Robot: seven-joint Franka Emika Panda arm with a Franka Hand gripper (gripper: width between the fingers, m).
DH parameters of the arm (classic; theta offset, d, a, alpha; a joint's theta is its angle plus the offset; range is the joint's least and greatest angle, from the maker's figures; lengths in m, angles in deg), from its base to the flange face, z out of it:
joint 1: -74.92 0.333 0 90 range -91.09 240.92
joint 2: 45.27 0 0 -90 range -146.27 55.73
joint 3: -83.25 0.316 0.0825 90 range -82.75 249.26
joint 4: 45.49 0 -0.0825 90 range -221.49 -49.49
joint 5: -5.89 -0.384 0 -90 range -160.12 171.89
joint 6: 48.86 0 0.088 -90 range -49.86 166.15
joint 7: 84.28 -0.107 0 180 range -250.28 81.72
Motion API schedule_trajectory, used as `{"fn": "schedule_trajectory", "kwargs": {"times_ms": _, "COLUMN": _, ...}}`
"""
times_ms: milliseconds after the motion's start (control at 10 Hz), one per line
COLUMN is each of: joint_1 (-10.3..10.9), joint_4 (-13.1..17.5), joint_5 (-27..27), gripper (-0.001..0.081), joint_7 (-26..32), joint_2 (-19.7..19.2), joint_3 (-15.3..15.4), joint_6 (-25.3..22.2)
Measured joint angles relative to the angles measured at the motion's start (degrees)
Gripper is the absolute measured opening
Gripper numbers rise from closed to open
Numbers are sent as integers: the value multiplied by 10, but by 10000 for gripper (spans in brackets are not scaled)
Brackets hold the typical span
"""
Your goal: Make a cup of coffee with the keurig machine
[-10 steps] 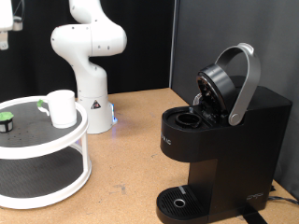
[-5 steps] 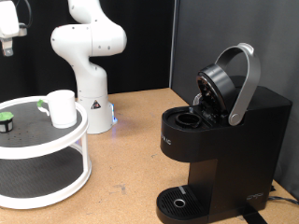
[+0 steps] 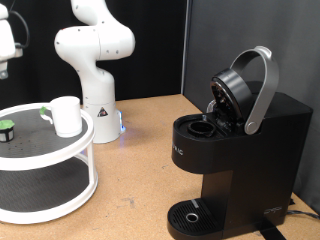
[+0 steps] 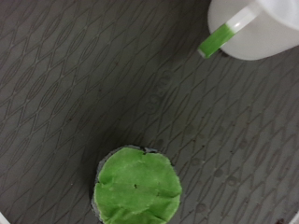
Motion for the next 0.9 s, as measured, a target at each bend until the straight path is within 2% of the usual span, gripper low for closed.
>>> {"fn": "schedule_trajectory", "kwargs": {"times_ms": 400, "joint_1": 24, "joint_4": -13, "joint_5": 6, "gripper": 803, "joint_7": 18, "joint_2": -60, "joint_3": -25, "joint_6": 56}}
{"fn": "schedule_trajectory", "kwargs": {"times_ms": 900, "joint_1": 26, "joint_4": -46, "joint_5": 22, "gripper": 803, "joint_7": 41, "joint_2": -72, "joint_3": -40, "joint_6": 113}}
